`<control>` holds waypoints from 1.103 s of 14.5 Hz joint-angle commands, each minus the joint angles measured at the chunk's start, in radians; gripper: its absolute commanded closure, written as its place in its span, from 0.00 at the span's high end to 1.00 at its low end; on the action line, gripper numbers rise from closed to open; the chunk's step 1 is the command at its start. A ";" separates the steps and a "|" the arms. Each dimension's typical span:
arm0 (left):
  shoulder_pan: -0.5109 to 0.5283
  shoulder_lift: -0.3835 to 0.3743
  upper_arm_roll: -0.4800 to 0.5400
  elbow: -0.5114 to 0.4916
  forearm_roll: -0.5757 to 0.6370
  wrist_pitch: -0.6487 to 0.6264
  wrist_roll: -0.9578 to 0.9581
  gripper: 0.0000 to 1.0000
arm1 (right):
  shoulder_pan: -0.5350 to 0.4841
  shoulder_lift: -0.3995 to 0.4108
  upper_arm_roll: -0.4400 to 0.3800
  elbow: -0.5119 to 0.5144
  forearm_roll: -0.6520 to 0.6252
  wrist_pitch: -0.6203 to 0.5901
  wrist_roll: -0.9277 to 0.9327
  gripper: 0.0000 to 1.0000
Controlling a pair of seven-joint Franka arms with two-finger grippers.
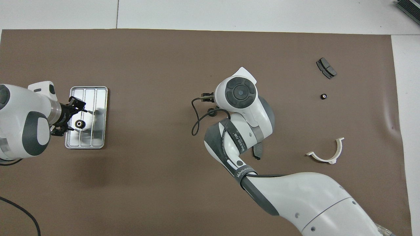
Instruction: Place bearing gear from tray to pile
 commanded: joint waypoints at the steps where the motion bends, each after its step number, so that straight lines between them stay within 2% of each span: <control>1: 0.010 -0.027 -0.007 -0.072 0.024 0.104 0.001 0.76 | 0.031 0.039 -0.006 0.013 -0.007 0.021 0.046 0.93; 2: 0.013 -0.021 -0.007 -0.072 0.024 0.108 0.001 0.76 | 0.037 0.037 -0.006 0.006 -0.012 0.018 0.049 0.90; 3: 0.013 -0.016 -0.007 -0.072 0.024 0.107 -0.002 0.69 | 0.046 0.037 -0.006 -0.001 -0.012 0.018 0.051 0.85; 4: 0.013 -0.016 -0.007 -0.072 0.024 0.107 -0.008 0.42 | 0.051 0.037 -0.006 -0.010 -0.012 0.018 0.057 0.80; 5: 0.012 -0.016 -0.007 -0.072 0.024 0.104 -0.001 0.01 | 0.054 0.034 -0.006 -0.019 -0.012 0.015 0.059 0.76; 9: 0.007 -0.019 -0.006 -0.026 0.041 0.032 0.015 0.00 | 0.066 0.026 -0.004 -0.041 -0.012 0.005 0.066 0.47; 14: -0.005 -0.037 -0.021 0.242 0.058 -0.320 0.036 0.00 | 0.073 0.020 -0.004 -0.053 -0.011 -0.001 0.095 0.24; 16: -0.026 -0.047 -0.044 0.335 0.057 -0.437 0.050 0.00 | 0.070 0.020 -0.006 -0.047 -0.011 -0.016 0.097 0.20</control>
